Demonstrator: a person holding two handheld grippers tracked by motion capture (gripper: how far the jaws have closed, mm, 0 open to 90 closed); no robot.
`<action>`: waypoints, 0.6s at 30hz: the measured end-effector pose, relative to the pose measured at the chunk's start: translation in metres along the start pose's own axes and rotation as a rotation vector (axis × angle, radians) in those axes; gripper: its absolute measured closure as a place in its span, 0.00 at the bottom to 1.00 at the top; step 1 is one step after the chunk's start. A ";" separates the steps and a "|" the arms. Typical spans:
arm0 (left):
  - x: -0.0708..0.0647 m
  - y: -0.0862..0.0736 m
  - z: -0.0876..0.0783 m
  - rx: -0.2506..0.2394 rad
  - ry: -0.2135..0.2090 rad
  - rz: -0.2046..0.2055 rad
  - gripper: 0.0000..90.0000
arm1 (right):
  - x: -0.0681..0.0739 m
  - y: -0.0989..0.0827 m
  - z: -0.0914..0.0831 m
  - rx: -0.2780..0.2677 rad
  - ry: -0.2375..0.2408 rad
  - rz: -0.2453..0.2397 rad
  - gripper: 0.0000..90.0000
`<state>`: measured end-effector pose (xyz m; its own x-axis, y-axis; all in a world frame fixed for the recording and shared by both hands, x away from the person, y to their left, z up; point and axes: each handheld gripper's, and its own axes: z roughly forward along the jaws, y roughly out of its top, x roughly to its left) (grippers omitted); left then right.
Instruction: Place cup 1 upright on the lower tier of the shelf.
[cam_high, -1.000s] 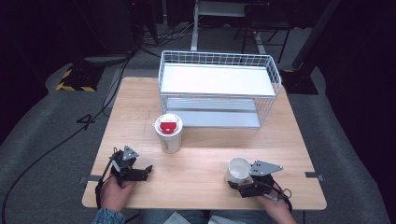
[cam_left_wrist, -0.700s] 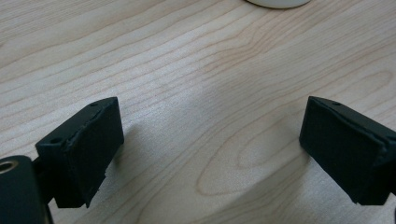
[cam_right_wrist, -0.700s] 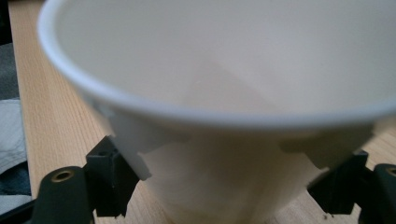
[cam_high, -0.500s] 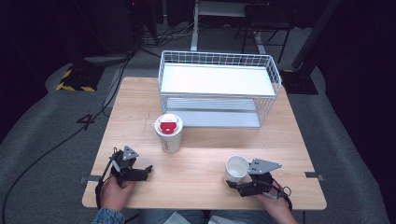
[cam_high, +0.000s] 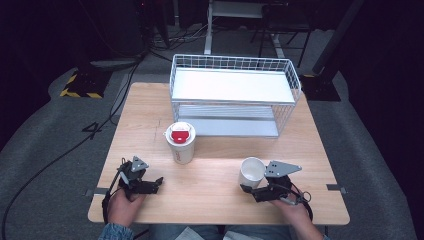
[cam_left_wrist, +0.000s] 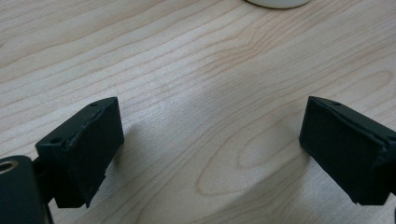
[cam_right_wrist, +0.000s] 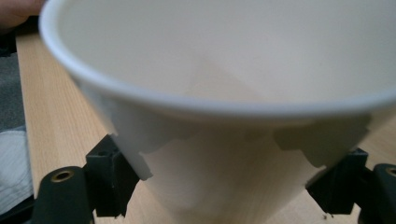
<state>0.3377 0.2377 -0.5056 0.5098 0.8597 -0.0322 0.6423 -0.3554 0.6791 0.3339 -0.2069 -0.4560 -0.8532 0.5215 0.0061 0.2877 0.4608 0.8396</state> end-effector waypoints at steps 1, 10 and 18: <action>0.000 0.000 0.000 0.000 -0.001 0.000 0.08 | -0.002 0.005 0.000 -0.001 -0.007 0.000 0.26; 0.000 0.000 0.000 -0.001 0.000 0.000 0.08 | -0.007 0.021 0.003 0.007 -0.022 0.012 0.26; 0.000 0.000 0.000 0.000 0.000 0.000 0.08 | -0.013 0.037 0.010 0.004 -0.030 0.002 0.26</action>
<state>0.3377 0.2377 -0.5056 0.5097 0.8598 -0.0325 0.6423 -0.3551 0.6792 0.3602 -0.1898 -0.4304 -0.8390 0.5441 -0.0083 0.2917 0.4627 0.8371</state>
